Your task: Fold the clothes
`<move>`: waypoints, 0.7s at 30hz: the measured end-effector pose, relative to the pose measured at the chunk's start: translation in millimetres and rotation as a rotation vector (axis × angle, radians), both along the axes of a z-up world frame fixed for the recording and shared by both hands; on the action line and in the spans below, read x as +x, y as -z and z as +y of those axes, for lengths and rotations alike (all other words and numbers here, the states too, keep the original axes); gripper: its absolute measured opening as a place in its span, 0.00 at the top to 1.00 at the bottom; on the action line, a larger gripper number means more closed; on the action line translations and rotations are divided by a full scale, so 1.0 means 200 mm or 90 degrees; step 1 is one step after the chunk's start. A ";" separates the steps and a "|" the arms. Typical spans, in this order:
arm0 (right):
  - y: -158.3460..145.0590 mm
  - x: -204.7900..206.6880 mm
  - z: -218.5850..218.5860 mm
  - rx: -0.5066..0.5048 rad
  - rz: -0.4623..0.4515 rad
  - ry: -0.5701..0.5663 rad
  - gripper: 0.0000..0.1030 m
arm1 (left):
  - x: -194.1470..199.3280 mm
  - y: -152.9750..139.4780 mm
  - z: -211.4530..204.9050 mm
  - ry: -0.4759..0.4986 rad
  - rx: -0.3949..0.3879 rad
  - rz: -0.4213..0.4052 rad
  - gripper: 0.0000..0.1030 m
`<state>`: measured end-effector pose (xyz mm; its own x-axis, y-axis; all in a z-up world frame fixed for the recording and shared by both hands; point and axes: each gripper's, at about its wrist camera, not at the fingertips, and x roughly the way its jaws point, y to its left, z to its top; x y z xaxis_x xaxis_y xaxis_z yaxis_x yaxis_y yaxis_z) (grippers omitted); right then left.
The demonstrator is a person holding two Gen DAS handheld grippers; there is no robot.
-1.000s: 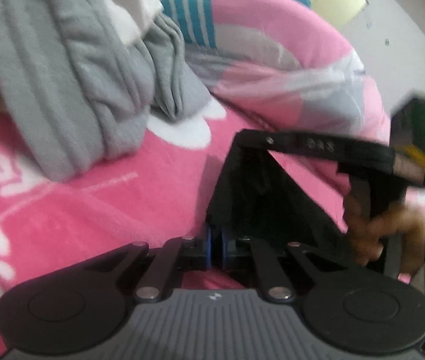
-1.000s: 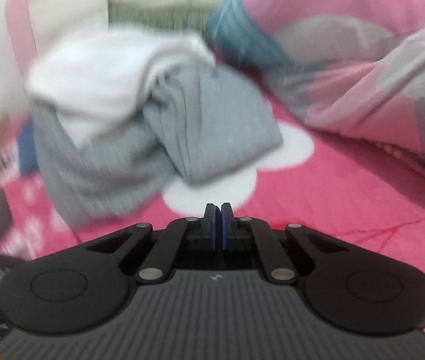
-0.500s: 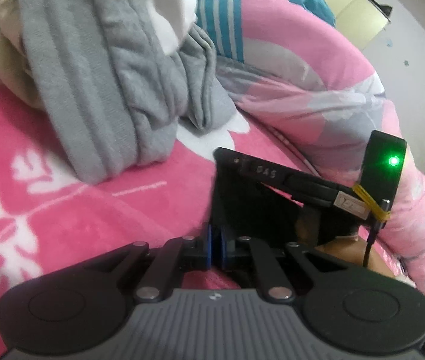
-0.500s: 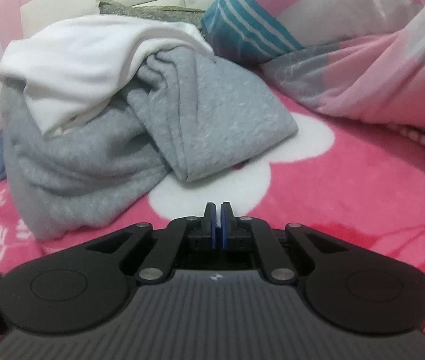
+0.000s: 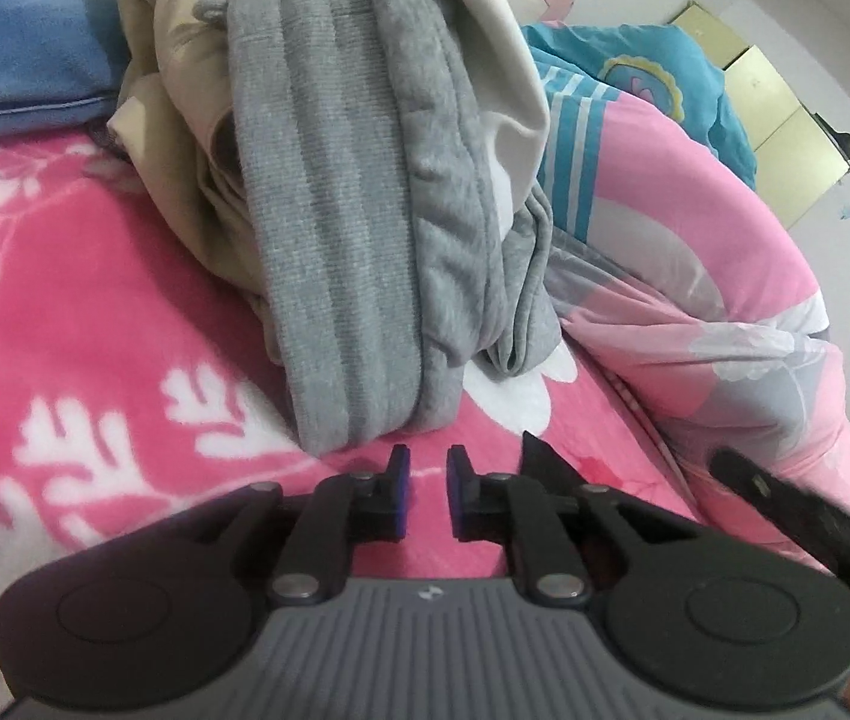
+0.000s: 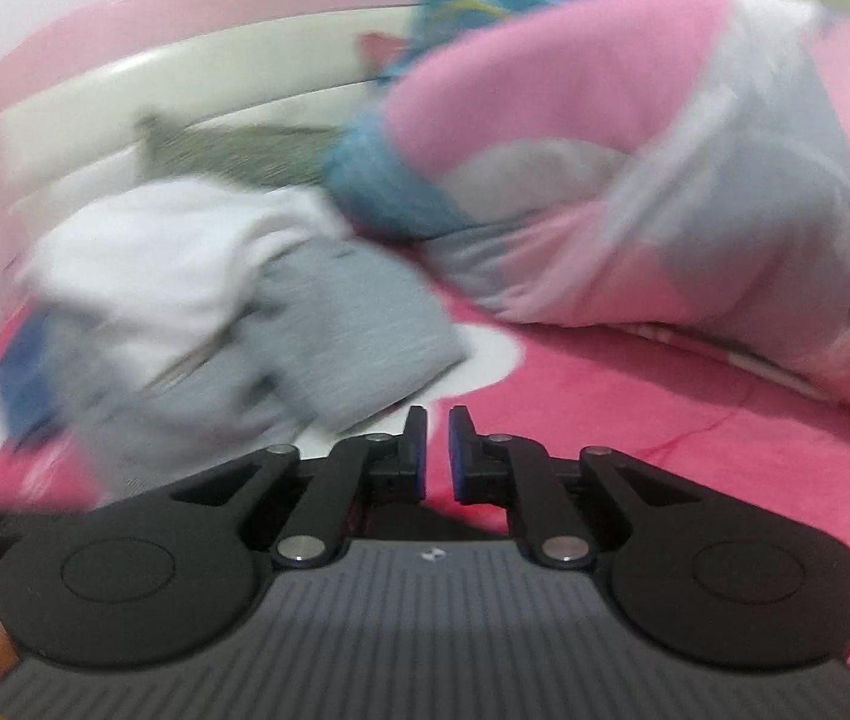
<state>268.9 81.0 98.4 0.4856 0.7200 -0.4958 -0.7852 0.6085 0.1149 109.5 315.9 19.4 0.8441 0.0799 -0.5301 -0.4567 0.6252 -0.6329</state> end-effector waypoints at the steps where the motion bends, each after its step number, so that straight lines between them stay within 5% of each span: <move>1: -0.02 -0.08 0.00 -0.023 -0.019 -0.035 0.85 | 0.00 0.00 0.00 0.000 -0.001 0.002 0.85; 3: -0.02 -0.26 0.05 -0.083 -0.067 -0.113 0.73 | 0.01 0.01 0.01 0.002 -0.003 0.007 0.84; 7: 0.08 -0.53 0.18 -0.207 -0.152 -0.245 0.72 | 0.01 0.02 0.02 0.004 0.001 0.014 0.84; 12: 0.22 -0.60 0.23 -0.340 -0.219 -0.263 0.74 | 0.03 0.03 0.01 0.020 0.008 0.015 0.81; 13: 0.23 -0.57 0.22 -0.333 -0.202 -0.249 0.75 | 0.03 0.03 0.00 0.025 0.009 0.016 0.80; 15: 0.23 -0.52 0.19 -0.318 -0.166 -0.221 0.94 | 0.04 0.04 0.00 0.035 0.010 0.015 0.79; 19: 0.18 -0.32 0.06 -0.136 0.045 -0.146 0.95 | 0.06 0.04 -0.02 0.049 0.016 0.014 0.78; 21: 0.21 -0.25 0.01 -0.100 0.113 -0.109 0.95 | 0.06 0.04 -0.02 0.050 0.016 0.014 0.78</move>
